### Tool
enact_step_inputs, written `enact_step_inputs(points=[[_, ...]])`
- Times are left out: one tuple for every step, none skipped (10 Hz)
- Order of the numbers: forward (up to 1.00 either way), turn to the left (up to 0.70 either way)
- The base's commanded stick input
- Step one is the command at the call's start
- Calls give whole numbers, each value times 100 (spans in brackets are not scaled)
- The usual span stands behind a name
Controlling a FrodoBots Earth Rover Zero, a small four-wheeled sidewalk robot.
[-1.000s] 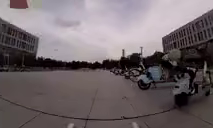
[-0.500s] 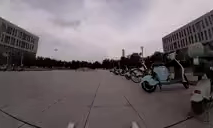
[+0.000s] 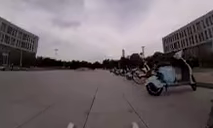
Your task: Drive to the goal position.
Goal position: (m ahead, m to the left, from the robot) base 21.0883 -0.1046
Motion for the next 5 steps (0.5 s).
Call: enact_step_inputs(points=[[70, 0], [70, 0], [70, 0], [70, 0], [70, 0]])
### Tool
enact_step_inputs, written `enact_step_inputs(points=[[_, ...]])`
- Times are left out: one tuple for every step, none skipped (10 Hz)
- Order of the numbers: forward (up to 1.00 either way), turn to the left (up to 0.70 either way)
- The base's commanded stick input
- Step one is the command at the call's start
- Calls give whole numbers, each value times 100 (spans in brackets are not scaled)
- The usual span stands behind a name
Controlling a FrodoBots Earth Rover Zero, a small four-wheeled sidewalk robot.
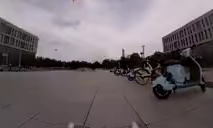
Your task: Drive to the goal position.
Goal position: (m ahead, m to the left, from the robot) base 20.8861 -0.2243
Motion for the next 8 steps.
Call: enact_step_inputs(points=[[70, 0], [70, 0], [70, 0], [70, 0], [70, 0], [70, 0], [70, 0], [70, 0]])
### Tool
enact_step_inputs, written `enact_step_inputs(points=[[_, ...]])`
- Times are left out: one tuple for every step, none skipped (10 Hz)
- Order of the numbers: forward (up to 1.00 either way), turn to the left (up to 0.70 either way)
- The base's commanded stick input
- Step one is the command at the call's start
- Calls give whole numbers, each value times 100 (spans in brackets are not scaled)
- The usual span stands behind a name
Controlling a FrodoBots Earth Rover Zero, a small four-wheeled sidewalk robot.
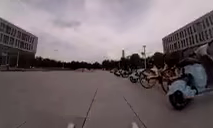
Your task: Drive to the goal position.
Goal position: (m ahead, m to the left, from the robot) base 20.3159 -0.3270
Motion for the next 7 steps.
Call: enact_step_inputs(points=[[70, 0], [70, 0], [70, 0], [70, 0], [70, 0], [70, 0], [70, 0]])
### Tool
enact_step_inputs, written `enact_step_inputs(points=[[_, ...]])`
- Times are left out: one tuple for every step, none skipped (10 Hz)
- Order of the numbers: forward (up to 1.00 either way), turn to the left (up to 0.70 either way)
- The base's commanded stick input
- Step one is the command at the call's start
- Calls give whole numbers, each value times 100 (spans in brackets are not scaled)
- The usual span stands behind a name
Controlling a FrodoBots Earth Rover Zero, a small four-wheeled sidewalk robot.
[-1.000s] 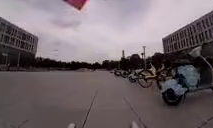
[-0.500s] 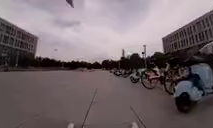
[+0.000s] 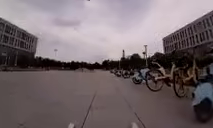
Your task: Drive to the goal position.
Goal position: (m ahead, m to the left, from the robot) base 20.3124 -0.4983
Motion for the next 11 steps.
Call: enact_step_inputs(points=[[70, 0], [70, 0], [70, 0], [70, 0], [70, 0], [70, 0], [70, 0], [70, 0], [70, 0], [70, 0], [70, 0]])
